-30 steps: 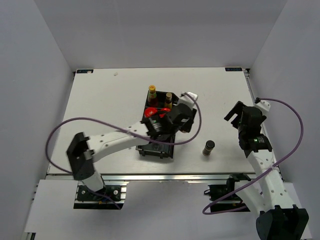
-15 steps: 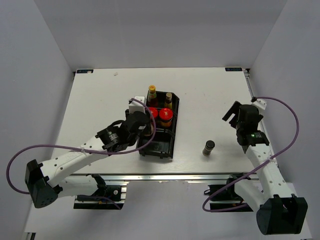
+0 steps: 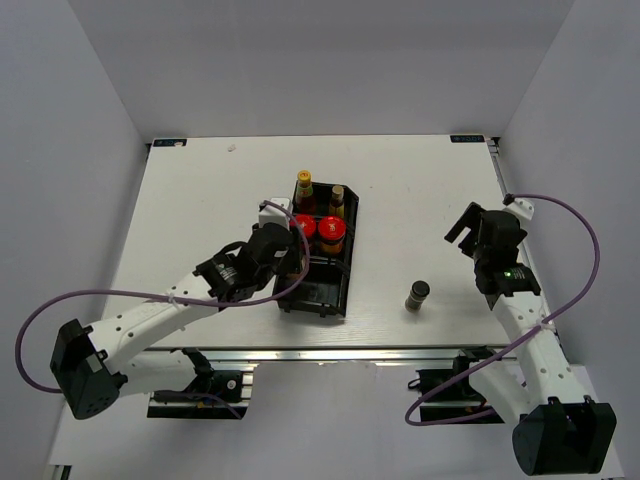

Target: Organize the condiment bottles

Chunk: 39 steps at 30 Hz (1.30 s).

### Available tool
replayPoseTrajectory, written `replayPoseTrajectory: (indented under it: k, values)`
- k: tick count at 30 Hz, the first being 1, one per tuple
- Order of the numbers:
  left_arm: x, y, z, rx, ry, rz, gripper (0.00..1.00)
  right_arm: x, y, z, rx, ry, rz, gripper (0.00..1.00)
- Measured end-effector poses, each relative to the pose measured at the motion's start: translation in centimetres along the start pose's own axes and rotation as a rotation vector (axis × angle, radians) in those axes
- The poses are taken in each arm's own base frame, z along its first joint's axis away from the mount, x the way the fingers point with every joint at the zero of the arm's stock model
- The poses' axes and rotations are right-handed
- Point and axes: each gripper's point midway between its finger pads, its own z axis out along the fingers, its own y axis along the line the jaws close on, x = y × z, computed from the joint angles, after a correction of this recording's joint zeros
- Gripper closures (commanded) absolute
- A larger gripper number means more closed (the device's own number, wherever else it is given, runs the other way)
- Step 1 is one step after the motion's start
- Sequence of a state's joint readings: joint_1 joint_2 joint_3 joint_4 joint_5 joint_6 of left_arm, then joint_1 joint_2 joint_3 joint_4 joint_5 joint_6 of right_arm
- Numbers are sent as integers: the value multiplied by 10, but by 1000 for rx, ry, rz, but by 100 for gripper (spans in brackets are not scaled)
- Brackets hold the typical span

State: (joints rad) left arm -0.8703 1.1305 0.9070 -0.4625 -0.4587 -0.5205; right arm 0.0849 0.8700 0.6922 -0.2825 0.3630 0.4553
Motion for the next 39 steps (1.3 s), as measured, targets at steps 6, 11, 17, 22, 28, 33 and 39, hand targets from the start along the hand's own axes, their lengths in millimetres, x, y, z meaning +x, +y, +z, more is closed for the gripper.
replayPoseTrajectory:
  k: [6,11,17,22,28,33,39]
  values:
    - [13,2,13,-29,46,18,60,3,-2,0,6,11,-5,11]
    - [26,8,26,-62,93,24,58,6,-7,-2,31,27,-8,11]
    - [39,10,41,-77,142,24,58,7,-9,-8,31,29,-8,11]
    - [49,12,50,-88,175,25,52,10,-8,-9,22,43,-10,11]
    - [50,12,51,-88,178,25,36,14,-3,-11,-8,64,-19,11]
    - [48,13,52,-92,173,19,24,20,-3,-13,-19,90,-25,11]
    - [48,14,51,-93,174,14,2,17,2,-20,-57,82,-26,11]
